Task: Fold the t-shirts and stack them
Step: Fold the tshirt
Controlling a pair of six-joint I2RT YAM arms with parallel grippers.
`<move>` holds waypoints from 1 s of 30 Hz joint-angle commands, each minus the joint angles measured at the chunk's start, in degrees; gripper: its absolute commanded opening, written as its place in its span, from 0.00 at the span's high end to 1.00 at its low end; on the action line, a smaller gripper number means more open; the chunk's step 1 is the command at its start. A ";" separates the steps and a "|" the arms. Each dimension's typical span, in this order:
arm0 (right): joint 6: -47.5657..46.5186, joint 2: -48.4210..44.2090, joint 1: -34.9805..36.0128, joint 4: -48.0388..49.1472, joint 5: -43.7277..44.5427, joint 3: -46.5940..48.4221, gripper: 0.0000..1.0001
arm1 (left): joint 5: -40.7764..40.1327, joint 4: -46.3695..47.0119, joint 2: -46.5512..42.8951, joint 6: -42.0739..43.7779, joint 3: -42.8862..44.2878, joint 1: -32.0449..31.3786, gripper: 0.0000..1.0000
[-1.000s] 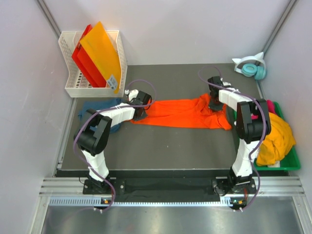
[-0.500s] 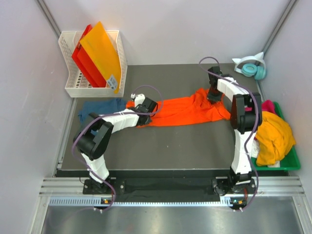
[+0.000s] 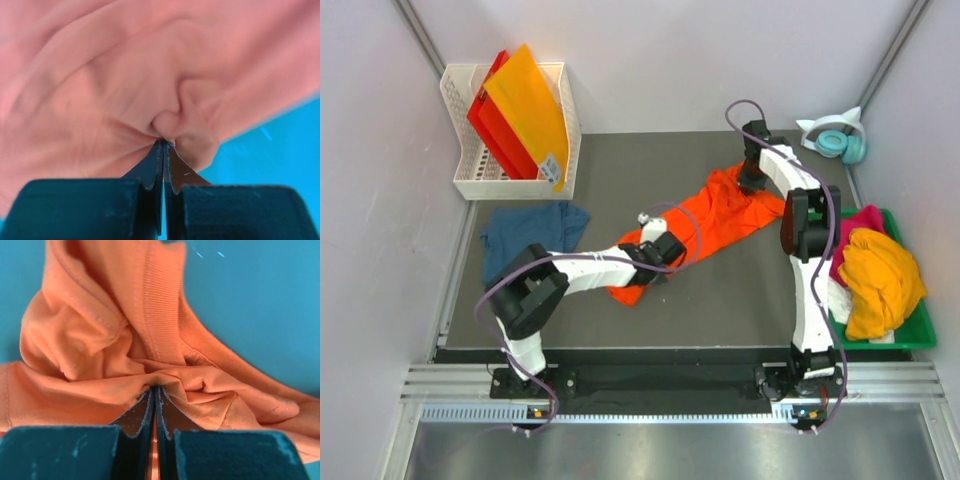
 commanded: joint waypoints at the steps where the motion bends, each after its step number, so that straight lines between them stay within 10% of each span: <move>1: 0.70 4.06 -0.03 0.31 -4.01 5.51 1.00 | 20.38 -14.46 6.10 -0.69 -3.16 -10.08 1.00; 15: 1.67 8.64 4.71 2.15 -10.78 11.40 1.00 | 23.64 -17.80 15.05 4.58 8.87 -28.90 1.00; 30: -0.96 7.41 14.64 8.74 -25.02 6.39 1.00 | 26.98 -14.90 23.67 7.14 21.53 -31.46 1.00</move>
